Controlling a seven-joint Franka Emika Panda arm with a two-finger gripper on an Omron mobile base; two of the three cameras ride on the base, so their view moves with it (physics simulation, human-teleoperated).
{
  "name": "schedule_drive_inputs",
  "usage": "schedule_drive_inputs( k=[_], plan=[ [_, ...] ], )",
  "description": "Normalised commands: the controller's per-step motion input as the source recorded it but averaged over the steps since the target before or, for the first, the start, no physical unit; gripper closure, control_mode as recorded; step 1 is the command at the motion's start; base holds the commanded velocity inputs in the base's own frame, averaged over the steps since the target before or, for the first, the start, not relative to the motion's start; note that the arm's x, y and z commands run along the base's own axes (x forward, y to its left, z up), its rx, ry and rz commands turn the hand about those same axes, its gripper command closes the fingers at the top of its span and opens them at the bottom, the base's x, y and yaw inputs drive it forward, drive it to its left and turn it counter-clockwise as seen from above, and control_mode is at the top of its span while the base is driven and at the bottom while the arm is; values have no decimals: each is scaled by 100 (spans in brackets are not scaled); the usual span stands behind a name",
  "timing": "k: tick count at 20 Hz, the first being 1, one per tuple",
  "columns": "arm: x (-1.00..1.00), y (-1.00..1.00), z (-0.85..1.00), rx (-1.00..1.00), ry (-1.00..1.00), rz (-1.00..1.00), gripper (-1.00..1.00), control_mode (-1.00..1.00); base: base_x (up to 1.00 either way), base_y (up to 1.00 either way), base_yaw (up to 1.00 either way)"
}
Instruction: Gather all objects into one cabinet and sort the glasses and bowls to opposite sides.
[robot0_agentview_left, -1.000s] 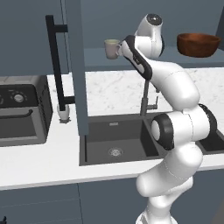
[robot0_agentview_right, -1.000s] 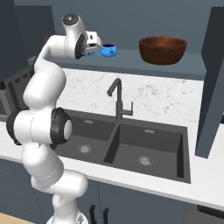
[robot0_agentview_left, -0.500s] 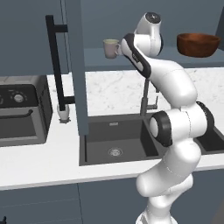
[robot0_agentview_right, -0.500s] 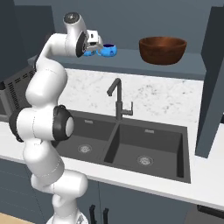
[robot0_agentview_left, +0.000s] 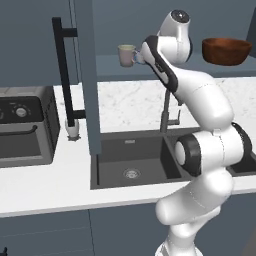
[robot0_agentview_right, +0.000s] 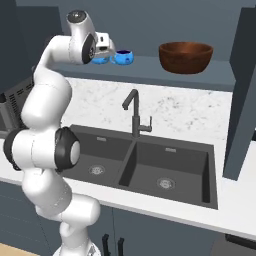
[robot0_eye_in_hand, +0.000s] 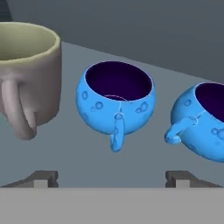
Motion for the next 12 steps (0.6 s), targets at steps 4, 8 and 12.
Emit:
schedule_drive_inputs(
  k=[4,8,12],
  plan=[
    [-100,0,0,0,-12,0,-100,-100,0,0,0],
    [-100,0,-9,0,-12,-8,-100,-100,0,0,0],
    [-100,0,-5,0,-17,-19,-100,-100,0,0,0]
  ],
)
